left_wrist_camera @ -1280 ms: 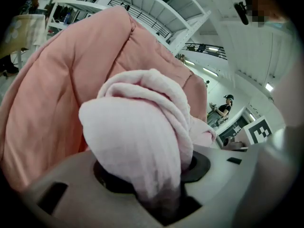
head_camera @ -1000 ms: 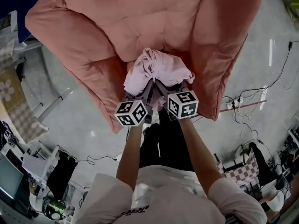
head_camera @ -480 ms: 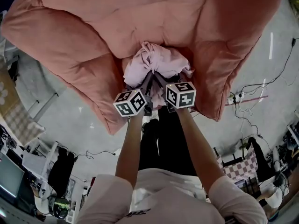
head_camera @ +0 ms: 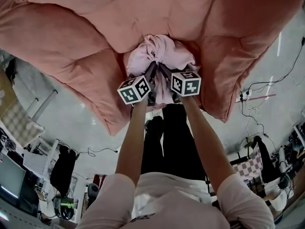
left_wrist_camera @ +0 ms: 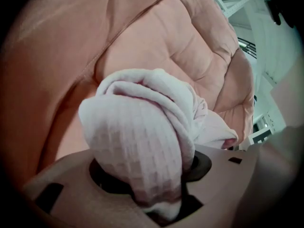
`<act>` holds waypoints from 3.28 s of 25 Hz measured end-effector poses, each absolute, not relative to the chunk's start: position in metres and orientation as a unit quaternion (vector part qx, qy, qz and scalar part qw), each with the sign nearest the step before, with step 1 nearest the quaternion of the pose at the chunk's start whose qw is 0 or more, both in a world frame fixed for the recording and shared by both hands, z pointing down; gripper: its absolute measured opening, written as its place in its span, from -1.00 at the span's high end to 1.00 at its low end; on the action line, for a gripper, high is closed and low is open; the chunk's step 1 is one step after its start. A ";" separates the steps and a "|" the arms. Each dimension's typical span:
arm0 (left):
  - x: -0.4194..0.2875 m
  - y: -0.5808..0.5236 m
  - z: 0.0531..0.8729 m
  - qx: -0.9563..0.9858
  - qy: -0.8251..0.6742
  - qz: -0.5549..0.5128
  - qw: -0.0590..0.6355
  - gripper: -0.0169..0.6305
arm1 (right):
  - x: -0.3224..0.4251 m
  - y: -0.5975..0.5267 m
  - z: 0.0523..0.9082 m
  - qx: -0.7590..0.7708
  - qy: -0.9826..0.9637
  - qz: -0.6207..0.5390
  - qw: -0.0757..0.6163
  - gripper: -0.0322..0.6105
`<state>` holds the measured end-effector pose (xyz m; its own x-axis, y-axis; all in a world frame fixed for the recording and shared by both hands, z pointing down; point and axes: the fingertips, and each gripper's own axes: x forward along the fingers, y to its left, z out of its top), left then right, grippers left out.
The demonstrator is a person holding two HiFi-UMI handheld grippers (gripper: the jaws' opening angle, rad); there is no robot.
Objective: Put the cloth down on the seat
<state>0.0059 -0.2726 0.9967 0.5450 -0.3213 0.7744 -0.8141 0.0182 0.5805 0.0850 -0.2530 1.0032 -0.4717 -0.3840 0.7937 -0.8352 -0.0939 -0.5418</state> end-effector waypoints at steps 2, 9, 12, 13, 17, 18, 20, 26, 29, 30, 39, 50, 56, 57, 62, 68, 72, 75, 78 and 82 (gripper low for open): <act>0.004 -0.273 1.006 0.665 -0.426 0.231 0.568 0.20 | 0.083 -0.253 1.012 0.470 -0.645 0.566 0.205 0.08; 0.006 -0.269 1.016 0.662 -0.424 0.257 0.562 0.15 | 0.084 -0.250 1.024 0.457 -0.642 0.566 0.243 0.04; 0.001 -0.268 1.007 0.655 -0.428 0.264 0.564 0.03 | 0.086 -0.247 1.016 0.467 -0.625 0.575 0.247 0.02; -0.002 -0.268 1.003 0.652 -0.431 0.268 0.563 -0.03 | 0.087 -0.246 1.011 0.474 -0.620 0.572 0.252 -0.01; -0.013 -0.267 0.984 0.654 -0.444 0.281 0.543 -0.16 | 0.100 -0.237 0.986 0.510 -0.609 0.547 0.265 -0.04; -0.015 -0.266 0.980 0.655 -0.448 0.282 0.539 -0.17 | 0.106 -0.234 0.980 0.519 -0.605 0.544 0.261 -0.04; -0.019 -0.263 0.973 0.652 -0.456 0.283 0.536 -0.17 | 0.115 -0.225 0.971 0.532 -0.598 0.545 0.251 -0.04; -0.026 -0.264 0.934 0.668 -0.465 0.275 0.512 -0.17 | 0.130 -0.231 0.925 0.554 -0.610 0.514 0.237 -0.04; -0.025 -0.258 0.906 0.680 -0.463 0.271 0.500 -0.17 | 0.128 -0.234 0.895 0.560 -0.624 0.493 0.233 -0.04; -0.025 -0.254 0.898 0.685 -0.462 0.270 0.494 -0.17 | 0.126 -0.235 0.884 0.562 -0.629 0.484 0.233 -0.04; -0.020 -0.239 0.786 0.764 -0.458 0.231 0.391 -0.17 | 0.105 -0.224 0.775 0.582 -0.685 0.379 0.220 -0.03; -0.053 -0.203 0.660 0.797 -0.498 0.171 0.295 -0.16 | 0.098 -0.184 0.648 0.627 -0.707 0.279 0.172 0.13; -0.055 -0.206 0.585 0.820 -0.516 0.117 0.219 0.06 | 0.098 -0.186 0.574 0.636 -0.732 0.195 0.145 0.25; -0.057 -0.206 0.572 0.822 -0.519 0.108 0.206 0.15 | 0.097 -0.186 0.561 0.637 -0.736 0.181 0.141 0.25; -0.066 -0.207 0.514 0.830 -0.532 0.069 0.153 0.37 | 0.089 -0.189 0.495 0.646 -0.746 0.116 0.110 0.32; -0.079 -0.212 0.437 0.837 -0.541 0.019 0.078 0.55 | 0.076 -0.185 0.419 0.652 -0.753 0.051 0.072 0.45; -0.088 -0.208 0.397 0.835 -0.549 0.003 0.040 0.69 | 0.073 -0.177 0.382 0.658 -0.751 0.029 0.052 0.68; -0.093 -0.206 0.380 0.832 -0.553 0.006 0.032 0.83 | 0.072 -0.173 0.364 0.657 -0.752 0.035 0.036 0.73; -0.098 -0.203 0.371 0.832 -0.554 0.005 0.029 0.90 | 0.072 -0.171 0.354 0.657 -0.751 0.037 0.041 0.80; -0.102 -0.196 0.360 0.836 -0.549 -0.007 0.023 0.90 | 0.072 -0.167 0.344 0.659 -0.750 0.030 0.046 0.85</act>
<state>-0.1022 -0.1958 0.3604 0.3972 -0.9176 0.0140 -0.9170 -0.3962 0.0463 0.0720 -0.1671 0.3440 -0.1263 -0.9861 0.1082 -0.9915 0.1288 0.0165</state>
